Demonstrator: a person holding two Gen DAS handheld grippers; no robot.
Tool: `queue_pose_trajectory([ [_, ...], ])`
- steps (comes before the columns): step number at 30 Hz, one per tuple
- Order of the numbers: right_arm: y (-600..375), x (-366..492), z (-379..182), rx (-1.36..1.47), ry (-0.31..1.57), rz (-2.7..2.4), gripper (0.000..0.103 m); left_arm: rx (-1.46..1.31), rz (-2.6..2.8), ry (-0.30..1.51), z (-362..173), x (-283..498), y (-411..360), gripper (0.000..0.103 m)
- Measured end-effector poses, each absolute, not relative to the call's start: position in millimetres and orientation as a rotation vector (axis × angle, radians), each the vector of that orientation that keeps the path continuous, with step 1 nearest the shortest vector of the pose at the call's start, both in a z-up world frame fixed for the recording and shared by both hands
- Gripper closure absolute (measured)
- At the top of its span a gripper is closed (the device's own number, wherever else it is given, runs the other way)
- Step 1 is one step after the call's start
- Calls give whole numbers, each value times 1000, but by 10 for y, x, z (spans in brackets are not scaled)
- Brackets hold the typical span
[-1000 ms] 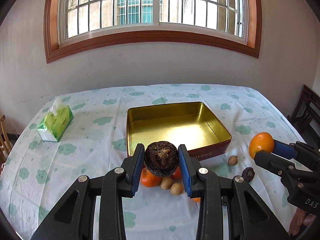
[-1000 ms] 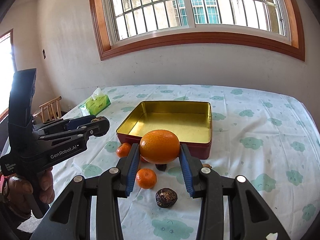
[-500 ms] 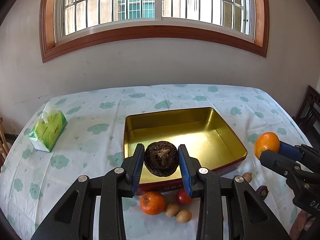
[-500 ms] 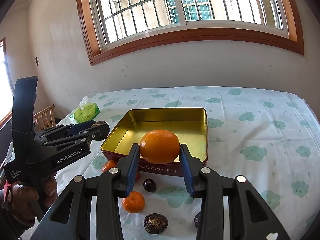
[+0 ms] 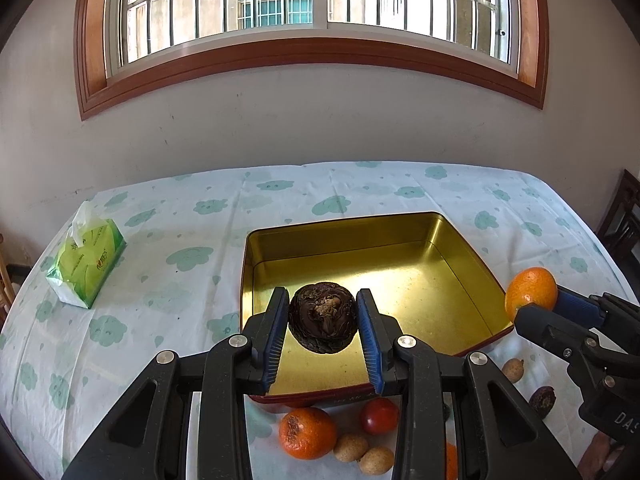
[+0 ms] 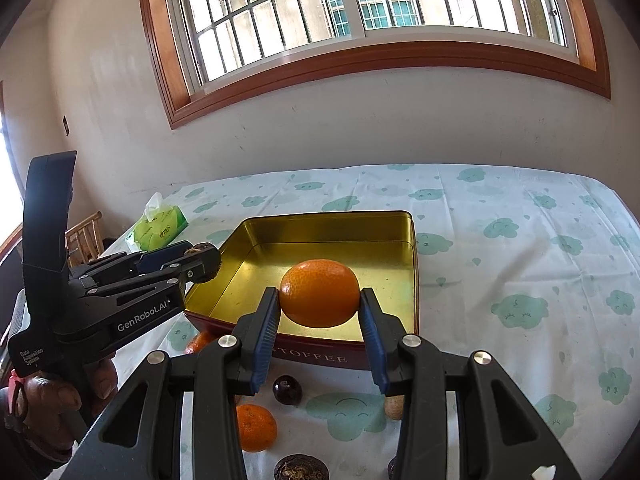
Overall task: Organize fruits
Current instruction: 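Carry both fruits over the TOFFEE tin, lower them in and open both tools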
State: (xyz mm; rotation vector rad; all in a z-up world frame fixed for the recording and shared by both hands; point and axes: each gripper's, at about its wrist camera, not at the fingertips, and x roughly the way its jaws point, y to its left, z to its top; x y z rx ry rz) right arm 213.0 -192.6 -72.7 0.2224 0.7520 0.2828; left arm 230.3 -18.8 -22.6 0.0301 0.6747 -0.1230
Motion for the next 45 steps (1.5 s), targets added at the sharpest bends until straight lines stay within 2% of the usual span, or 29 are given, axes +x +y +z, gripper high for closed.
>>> queue_pose_trajectory([
  [41,-1859,2746,-1377,199,847,264,64,42,-50,734,-697,2920,-126,67],
  [43,-1870,2746,-1362,203,835,261,64,36,-45,733,-695,2929,-113,65],
  [45,-1867,2750,-1352,201,831,264,64,28,-41,730,-688,2933,-98,52],
])
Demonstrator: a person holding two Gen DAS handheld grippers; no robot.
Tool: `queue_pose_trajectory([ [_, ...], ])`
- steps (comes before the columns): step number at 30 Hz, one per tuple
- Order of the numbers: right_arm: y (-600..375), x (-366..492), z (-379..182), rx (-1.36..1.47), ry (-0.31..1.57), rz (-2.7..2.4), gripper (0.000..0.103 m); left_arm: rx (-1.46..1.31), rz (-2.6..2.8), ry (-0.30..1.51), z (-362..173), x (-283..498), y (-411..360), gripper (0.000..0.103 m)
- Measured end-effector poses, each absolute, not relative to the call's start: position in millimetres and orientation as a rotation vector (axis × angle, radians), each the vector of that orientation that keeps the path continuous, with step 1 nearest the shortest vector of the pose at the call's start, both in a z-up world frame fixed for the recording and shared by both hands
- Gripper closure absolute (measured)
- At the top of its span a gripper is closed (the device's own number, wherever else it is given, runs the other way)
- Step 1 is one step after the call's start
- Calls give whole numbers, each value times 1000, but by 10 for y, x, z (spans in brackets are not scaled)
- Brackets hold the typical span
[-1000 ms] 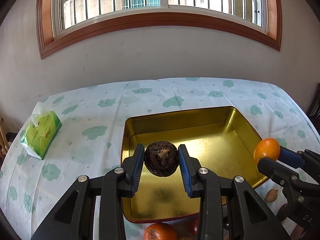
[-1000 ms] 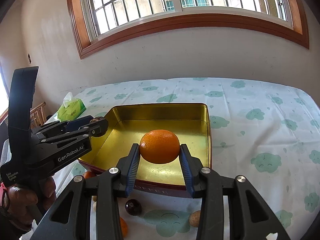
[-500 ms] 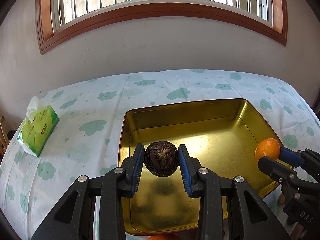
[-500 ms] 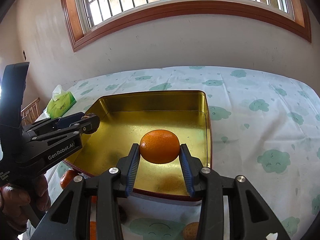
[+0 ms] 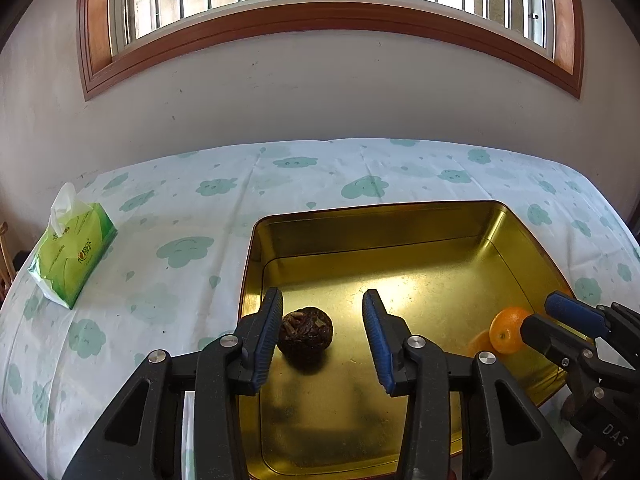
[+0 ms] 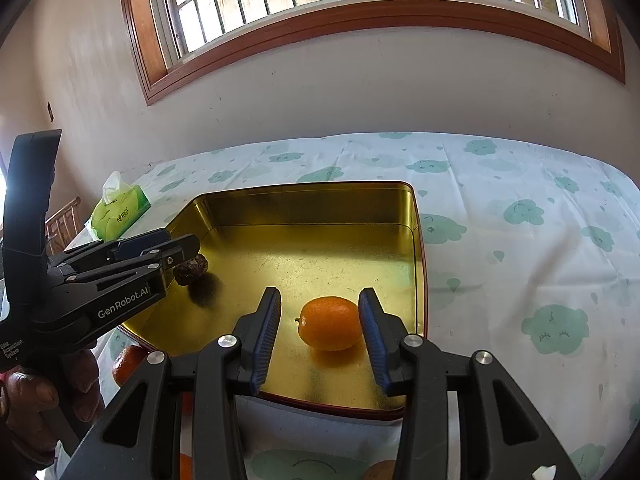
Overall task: Organize fruits
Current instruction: 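Carry both fruits over the TOFFEE tin, lower them in and open both tools, then lift both open tools out of the tin back toward the loose fruit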
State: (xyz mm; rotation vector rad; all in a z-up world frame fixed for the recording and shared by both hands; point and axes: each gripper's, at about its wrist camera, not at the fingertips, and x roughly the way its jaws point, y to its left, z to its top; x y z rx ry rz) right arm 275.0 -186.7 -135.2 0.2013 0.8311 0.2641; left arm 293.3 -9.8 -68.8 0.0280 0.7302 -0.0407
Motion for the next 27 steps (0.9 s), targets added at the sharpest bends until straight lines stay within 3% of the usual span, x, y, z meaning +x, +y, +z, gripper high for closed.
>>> queue_pose_trajectory([
  [3,-1871,2742,-1338,208,825,265,64,28,-22,697,-645,2894,-76,40],
  [13,-1976,2406,-1016,251,735,301,61,17,-14,661,-475,2684,6,38],
  [21,-2333,1717,-869,232,723,279,58,-29,-65,623,-306,2077,145,20],
  [27,-2555,1225,-1130,228,823,265,58,17,-149,699,-442,1517,-11,18],
])
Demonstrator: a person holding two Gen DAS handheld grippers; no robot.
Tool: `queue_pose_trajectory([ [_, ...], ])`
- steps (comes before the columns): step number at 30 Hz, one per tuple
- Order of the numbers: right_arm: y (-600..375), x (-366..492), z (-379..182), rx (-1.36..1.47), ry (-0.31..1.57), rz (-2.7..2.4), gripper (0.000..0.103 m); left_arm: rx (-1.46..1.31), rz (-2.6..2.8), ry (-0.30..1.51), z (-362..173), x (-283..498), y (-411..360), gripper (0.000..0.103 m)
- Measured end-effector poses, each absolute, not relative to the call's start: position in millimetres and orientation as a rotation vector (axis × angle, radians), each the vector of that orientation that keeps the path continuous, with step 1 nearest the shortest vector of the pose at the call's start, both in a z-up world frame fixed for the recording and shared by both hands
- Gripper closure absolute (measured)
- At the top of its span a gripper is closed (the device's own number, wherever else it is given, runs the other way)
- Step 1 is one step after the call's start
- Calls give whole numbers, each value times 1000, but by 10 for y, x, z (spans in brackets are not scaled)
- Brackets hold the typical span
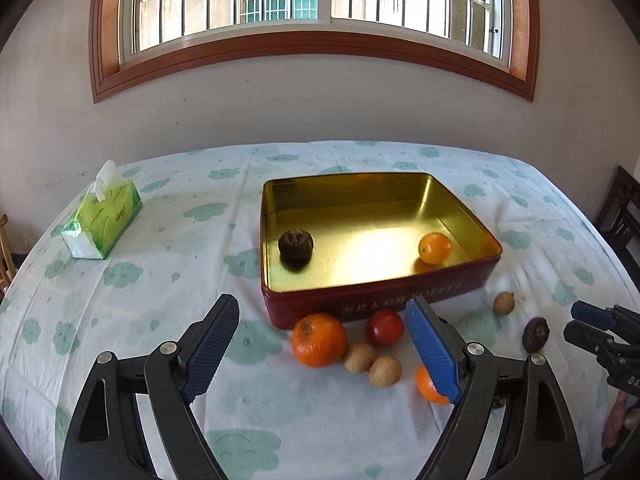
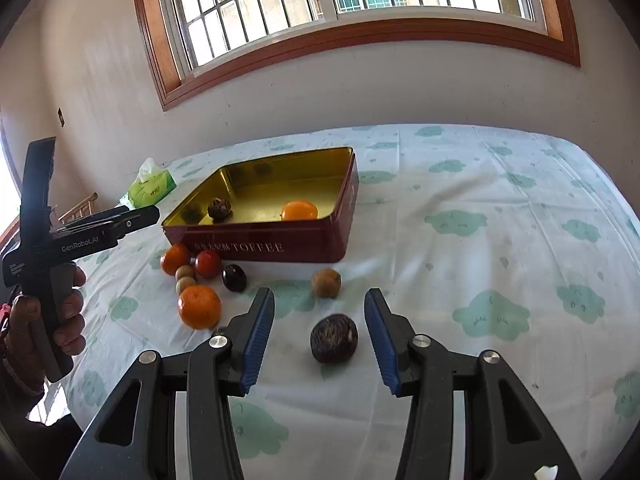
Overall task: Organize fruits
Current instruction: 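Lift both open tools out of the tin back toward the loose fruit, then grasp another dark brown fruit with the right tool while the left tool grasps a large orange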
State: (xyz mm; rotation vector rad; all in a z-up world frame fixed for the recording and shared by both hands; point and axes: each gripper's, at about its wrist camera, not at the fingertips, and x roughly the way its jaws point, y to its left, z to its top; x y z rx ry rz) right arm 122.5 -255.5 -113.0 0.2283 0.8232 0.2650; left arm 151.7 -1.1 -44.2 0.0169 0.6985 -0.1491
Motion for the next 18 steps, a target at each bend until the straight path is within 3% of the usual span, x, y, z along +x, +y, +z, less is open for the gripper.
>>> queue_pose_trajectory([
  [9,-2640,1129,-1373,212,906,242,58,118,-338,708,-599,867,-494,22],
  [17,-2555,1408,-1479,231,951,275,58,121,-404,725,-553,846,-629,26],
  [18,-2547,1428,-1487,235,953,280,64,127,-416,729,-558,848,-654,26],
])
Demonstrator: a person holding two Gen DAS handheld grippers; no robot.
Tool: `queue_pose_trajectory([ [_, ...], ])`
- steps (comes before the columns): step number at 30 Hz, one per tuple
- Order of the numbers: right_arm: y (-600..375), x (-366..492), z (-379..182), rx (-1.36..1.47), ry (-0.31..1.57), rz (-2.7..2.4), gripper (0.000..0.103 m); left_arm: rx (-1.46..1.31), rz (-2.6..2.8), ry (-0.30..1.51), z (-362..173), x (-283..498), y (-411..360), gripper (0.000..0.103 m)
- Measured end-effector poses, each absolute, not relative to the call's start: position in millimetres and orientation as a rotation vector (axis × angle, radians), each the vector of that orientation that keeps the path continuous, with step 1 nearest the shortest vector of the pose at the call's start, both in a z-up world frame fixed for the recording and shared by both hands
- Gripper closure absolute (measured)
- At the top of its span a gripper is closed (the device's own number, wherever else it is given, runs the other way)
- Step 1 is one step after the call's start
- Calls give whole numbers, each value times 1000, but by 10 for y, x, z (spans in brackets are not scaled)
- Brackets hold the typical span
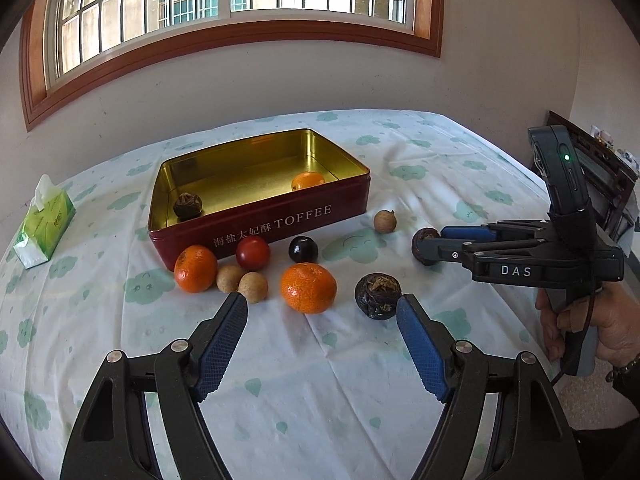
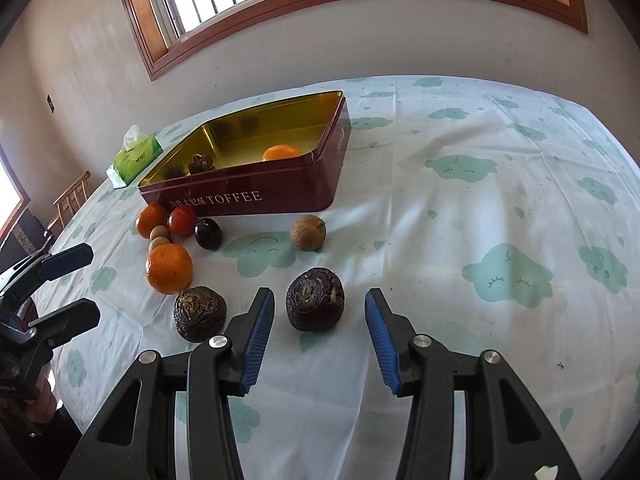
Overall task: Organize fruits
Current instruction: 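Grasp another dark brown fruit with the right tool while the left tool grasps a large orange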
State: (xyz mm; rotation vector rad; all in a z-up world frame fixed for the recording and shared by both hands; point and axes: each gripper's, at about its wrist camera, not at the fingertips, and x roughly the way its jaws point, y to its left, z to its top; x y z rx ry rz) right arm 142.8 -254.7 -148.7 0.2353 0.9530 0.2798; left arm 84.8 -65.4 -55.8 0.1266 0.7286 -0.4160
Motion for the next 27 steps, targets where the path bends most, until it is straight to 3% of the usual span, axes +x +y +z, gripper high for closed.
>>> queue_pose_trajectory([
  [1,-2536,1449,-1505,235,966,285,76,138,-427,729,-565,855,-685,26],
  [2,-2525,1457,-1519,234,975,289,77,153,-439,727,-566,857,-725,26],
  [11,-2861,1380,-1530,400,919,199,77,251,-539,702,-514,1076,-967,31],
  [21,-2820,1390,-1544,394,929,222,77,65,-377,845,-782,1416,-666,46],
  [27,-2806,1399,-1551,394,933,231,77,11,-326,850,-855,1498,-677,47],
])
